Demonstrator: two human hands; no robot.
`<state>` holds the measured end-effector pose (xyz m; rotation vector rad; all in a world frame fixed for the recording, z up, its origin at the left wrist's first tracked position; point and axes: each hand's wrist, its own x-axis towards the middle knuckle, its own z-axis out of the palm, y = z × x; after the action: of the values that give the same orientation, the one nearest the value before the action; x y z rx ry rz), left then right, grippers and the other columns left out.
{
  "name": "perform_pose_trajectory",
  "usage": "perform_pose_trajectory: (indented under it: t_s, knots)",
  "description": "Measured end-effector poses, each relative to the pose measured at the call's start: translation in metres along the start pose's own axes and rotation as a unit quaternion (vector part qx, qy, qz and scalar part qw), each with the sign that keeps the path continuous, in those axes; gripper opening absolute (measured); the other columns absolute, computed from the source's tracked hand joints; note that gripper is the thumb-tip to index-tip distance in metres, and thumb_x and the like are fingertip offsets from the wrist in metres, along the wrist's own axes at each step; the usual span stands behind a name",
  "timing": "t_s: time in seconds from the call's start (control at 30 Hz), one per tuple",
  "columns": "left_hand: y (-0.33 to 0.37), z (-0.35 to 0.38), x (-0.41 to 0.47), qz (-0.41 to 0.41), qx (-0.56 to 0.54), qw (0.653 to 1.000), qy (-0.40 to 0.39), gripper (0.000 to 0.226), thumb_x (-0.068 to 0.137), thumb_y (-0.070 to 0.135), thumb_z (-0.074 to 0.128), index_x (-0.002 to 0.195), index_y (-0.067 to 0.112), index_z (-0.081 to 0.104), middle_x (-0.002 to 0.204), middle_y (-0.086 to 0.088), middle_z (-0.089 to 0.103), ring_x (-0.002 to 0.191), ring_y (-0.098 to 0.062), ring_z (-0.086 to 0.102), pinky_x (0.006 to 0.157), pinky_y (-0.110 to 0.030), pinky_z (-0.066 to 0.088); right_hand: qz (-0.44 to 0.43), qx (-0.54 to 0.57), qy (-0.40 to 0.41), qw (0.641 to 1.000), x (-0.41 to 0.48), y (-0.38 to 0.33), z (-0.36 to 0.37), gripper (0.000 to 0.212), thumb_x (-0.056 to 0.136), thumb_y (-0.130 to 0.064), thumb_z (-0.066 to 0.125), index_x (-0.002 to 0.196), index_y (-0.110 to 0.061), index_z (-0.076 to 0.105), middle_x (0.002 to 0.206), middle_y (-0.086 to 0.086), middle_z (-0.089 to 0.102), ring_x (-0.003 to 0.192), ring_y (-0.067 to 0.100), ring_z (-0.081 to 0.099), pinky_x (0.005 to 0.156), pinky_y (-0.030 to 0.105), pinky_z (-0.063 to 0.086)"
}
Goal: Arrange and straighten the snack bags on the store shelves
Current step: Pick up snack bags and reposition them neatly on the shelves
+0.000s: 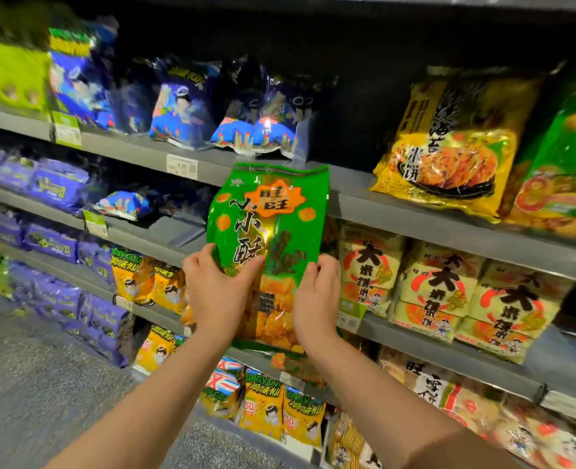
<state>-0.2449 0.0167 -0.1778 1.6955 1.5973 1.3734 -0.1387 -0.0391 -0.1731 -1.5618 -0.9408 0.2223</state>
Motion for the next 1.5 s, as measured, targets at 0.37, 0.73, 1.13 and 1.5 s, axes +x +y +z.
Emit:
perform_pose_trajectory:
  t_s: [0.37, 0.73, 1.13, 1.5]
  knots:
    - [0.086, -0.013, 0.020, 0.104, -0.086, 0.990, 0.029, 0.088, 0.071, 0.052, 0.069, 0.138, 0.008, 0.033, 0.132, -0.009, 0.031, 0.122, -0.022, 0.037, 0.101, -0.031, 0.031, -0.135, 0.028, 0.072, 0.988, 0.049, -0.064, -0.047, 0.012, 0.098, -0.012, 0.036, 0.093, -0.009, 0.046, 0.094, 0.005, 0.045, 0.075, 0.004, 0.039, 0.068, 0.010, 0.031]
    - [0.209, 0.033, 0.059, 0.239, -0.258, 0.936, -0.021, 0.057, 0.081, 0.038, 0.051, 0.128, 0.008, 0.040, 0.111, 0.004, 0.033, 0.106, -0.008, 0.037, 0.089, -0.018, 0.030, -0.223, 0.049, 0.171, 0.959, 0.154, -0.111, -0.133, 0.010, 0.099, -0.010, 0.036, 0.096, -0.014, 0.045, 0.075, -0.011, 0.045, 0.063, -0.002, 0.044, 0.057, 0.010, 0.032]
    - [0.179, 0.096, 0.093, 0.257, -0.208, 0.943, -0.038, 0.057, 0.085, 0.011, 0.059, 0.136, 0.003, 0.032, 0.131, -0.013, 0.033, 0.111, -0.005, 0.030, 0.092, -0.009, 0.021, -0.195, 0.019, 0.139, 0.971, 0.182, -0.058, -0.106, 0.031, 0.087, 0.002, 0.053, 0.073, -0.019, 0.034, 0.078, -0.009, 0.040, 0.082, 0.012, 0.039, 0.067, 0.014, 0.032]
    - [0.163, 0.095, 0.126, 0.272, -0.132, 0.953, 0.019, 0.064, 0.084, 0.026, 0.060, 0.139, 0.024, 0.027, 0.133, -0.014, 0.036, 0.119, -0.023, 0.035, 0.091, -0.031, 0.034, -0.152, -0.044, 0.119, 0.980, 0.205, -0.066, -0.078, 0.031, 0.092, -0.031, 0.052, 0.117, -0.014, 0.042, 0.107, -0.001, 0.053, 0.090, 0.012, 0.052, 0.070, 0.022, 0.041]
